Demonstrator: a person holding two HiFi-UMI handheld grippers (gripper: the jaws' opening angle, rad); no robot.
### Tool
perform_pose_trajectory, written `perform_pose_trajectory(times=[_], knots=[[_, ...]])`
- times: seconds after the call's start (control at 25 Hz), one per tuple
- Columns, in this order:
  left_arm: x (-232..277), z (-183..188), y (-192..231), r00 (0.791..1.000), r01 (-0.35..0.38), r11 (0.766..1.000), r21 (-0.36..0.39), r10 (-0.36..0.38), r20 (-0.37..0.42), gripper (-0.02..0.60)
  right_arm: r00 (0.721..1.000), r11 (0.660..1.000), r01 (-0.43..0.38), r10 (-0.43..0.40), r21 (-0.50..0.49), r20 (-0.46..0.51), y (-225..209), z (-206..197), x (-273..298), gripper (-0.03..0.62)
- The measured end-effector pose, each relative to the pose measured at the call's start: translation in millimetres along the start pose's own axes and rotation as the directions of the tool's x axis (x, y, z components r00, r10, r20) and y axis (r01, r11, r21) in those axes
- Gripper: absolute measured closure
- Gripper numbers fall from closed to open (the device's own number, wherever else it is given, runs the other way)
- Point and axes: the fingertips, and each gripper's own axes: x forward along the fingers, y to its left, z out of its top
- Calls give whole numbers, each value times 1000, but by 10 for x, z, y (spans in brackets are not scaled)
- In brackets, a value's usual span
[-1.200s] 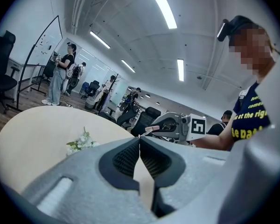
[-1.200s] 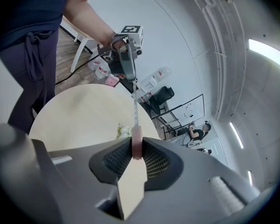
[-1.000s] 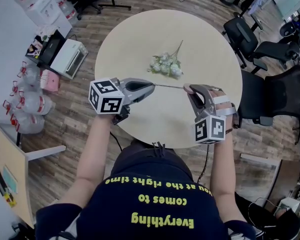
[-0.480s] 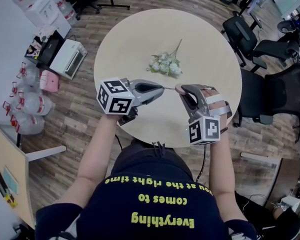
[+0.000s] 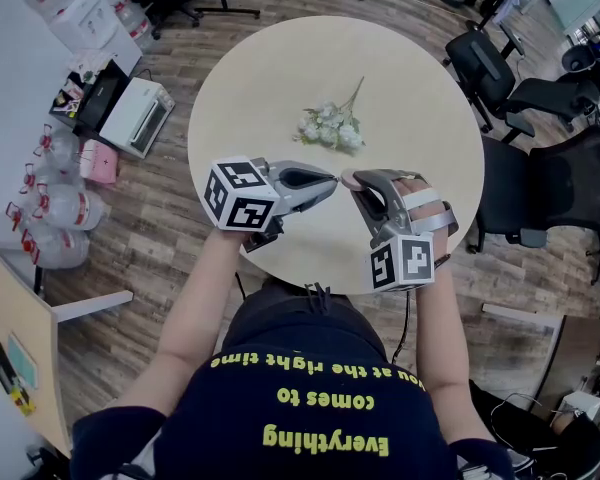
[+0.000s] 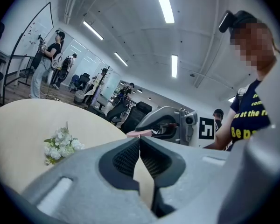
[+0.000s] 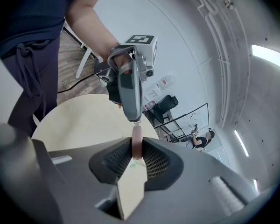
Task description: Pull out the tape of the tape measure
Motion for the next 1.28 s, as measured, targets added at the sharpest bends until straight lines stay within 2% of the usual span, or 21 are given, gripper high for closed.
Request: perform_pose_trajectory(times=[0.36, 0.52, 0.64, 0.76, 0.92, 1.16, 1.28], knots=[[46, -41, 26, 1000, -13, 1000, -5, 13, 7, 572, 1000, 1000, -13, 13, 15, -2, 41, -5, 35, 511], [18, -58, 129, 997, -72, 997, 6, 72, 16, 554, 1000, 999, -19, 19, 27, -5, 37, -83, 73, 511], [-59, -28, 207, 993, -106, 994, 9, 105, 59, 554, 999, 998, -29, 29, 47, -17, 54, -188, 128, 511], [-142, -9, 273, 984, -151, 988, 31, 148, 100, 581, 998, 996, -52, 55, 79, -34, 131, -318, 240, 511], [-183, -106, 336, 971, -224, 972, 75, 216, 104, 581, 992, 987, -106, 114, 120, -58, 367, -534, 479, 511], [-226, -342, 458, 957, -277, 959, 61, 270, 104, 581, 964, 960, -220, 241, 176, -109, 1027, -849, 992, 510], [-241, -439, 550, 943, -328, 940, 87, 321, 87, 581, 953, 951, -228, 262, 208, -154, 1230, -1017, 1185, 510]])
